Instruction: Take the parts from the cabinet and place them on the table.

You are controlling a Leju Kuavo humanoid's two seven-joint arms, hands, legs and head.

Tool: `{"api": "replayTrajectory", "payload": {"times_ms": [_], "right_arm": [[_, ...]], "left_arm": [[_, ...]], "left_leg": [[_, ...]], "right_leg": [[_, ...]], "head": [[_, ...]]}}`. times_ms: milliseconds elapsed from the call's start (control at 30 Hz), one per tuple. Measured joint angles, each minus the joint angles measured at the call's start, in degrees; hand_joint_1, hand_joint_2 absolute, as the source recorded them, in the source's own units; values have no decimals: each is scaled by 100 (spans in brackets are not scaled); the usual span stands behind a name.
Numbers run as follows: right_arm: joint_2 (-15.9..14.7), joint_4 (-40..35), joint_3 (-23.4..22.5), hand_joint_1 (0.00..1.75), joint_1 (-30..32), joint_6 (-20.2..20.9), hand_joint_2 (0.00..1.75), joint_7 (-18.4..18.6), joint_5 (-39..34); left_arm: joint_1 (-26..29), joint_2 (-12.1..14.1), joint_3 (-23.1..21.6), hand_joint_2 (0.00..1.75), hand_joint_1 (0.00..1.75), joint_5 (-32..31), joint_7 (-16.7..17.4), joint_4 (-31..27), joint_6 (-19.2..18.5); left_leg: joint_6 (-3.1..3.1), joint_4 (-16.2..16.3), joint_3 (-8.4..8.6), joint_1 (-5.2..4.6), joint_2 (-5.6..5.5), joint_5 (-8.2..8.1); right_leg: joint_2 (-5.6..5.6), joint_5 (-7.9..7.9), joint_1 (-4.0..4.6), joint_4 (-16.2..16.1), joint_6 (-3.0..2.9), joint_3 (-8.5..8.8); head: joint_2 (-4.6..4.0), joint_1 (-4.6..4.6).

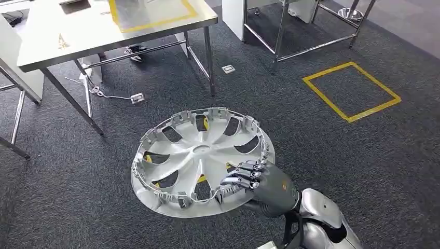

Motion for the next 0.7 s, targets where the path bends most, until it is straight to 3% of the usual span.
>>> {"api": "replayTrajectory", "payload": {"times_ms": [67, 100, 133, 167, 200, 267, 300, 367, 433, 467, 500, 533, 600, 633, 667, 700], "right_arm": [[0, 0, 0, 175, 1, 0, 175, 2, -9], [0, 0, 0, 175, 2, -2, 175, 4, -18], [0, 0, 0, 175, 3, -2, 175, 6, -17], [0, 0, -2, 175, 4, -2, 175, 13, -20], [0, 0, 0, 175, 6, -2, 175, 9, -20], [0, 0, 0, 175, 9, -2, 175, 9, -22], [0, 2, 0, 175, 9, -2, 175, 9, -24], [0, 2, -2, 175, 4, -9, 175, 9, -33], [0, 2, -2, 175, 5, -9, 175, 7, -42], [0, -2, -4, 175, 11, -9, 175, 11, -42], [-4, -2, -4, 175, 4, -9, 175, 9, -42], [-4, -2, -4, 175, 3, -9, 175, 9, -48], [-4, 0, -4, 175, 11, -11, 175, 2, -48], [-4, 0, -4, 175, 11, -15, 175, 4, -48], [-4, 0, -4, 175, 12, -20, 175, 4, -52], [-4, 2, -4, 175, 11, -24, 175, 11, -63]], "left_arm": [[-8, 0, 2, 0, 0, -11, 0, 0, 0], [-4, -2, 2, 0, 0, -15, 0, 2, 0], [8, -2, 2, 0, 0, -17, 0, 2, 0], [19, 0, 2, 0, 0, -17, 0, 2, 0], [22, 0, 4, 0, 0, -17, 0, 4, 0], [15, 9, 4, 0, 0, -20, 0, 2, 0], [13, 22, 4, 0, 0, -20, 2, 4, 0], [-1, 11, 7, 0, 0, -20, 0, 2, 0], [12, 11, 7, 0, 0, -20, 0, 4, 0], [13, -7, 9, 0, 0, -20, 0, -4, 0], [9, 2, 11, 0, 0, -20, -2, -4, 0], [0, 9, 18, 0, 0, -20, -2, -4, 0], [-3, -9, 33, 0, 0, -20, 0, -4, 0], [4, -11, 42, 0, 0, -15, 2, -2, 0], [11, -11, 46, 0, 0, -4, 2, -2, 0], [15, -13, 50, 0, 0, 7, 0, -2, 0]], "left_leg": [[13, 972, -496, -36, 48, -473], [26, 1423, -742, -46, 50, -614], [51, 1629, -882, -60, 50, -596], [87, 1532, -869, -80, 50, -453], [133, 1213, -738, -103, 50, -212], [253, 167, -271, -162, 58, 354], [294, -34, -142, -195, 82, 287], [277, -99, -140, -220, 81, 288], [336, -122, -131, -239, 62, 270], [379, -192, -61, -185, 58, 287], [411, -225, -9, -181, 55, 270], [430, -229, 9, -180, 56, 261], [465, -222, 33, -189, 52, 217], [465, -220, 52, -192, 48, 197], [460, -219, 86, -193, 40, 169], [455, -219, 129, -193, 24, 139]], "right_leg": [[-40, -26, 36, 2, -49, 15], [-54, -40, 63, 3, -69, 25], [-59, -58, 88, 4, -91, 45], [-59, -82, 107, 4, -96, 74], [-58, -111, 119, 4, -99, 113], [-59, -185, 139, 4, -78, 228], [-62, -218, 148, -3, -52, 240], [-55, -237, 157, -2, 22, 230], [-61, -246, 147, -60, 97, 270], [-54, -288, 136, -69, 140, 309], [-49, -367, 140, 121, 161, 251], [-47, -515, 133, 458, 179, 69], [-45, -877, 125, 1471, 215, -557], [-45, -884, 126, 1758, 219, -779], [-45, -727, 126, 1744, 216, -860], [-45, -452, 126, 1460, 204, -796]], "head": [[-2, -22], [0, -24], [0, -22], [-2, -22], [-2, -24], [-2, -24], [0, -17], [0, -11], [-2, -15], [0, -13], [-2, 9], [0, 26], [0, 31], [-2, 33], [0, 29], [0, 35]]}}
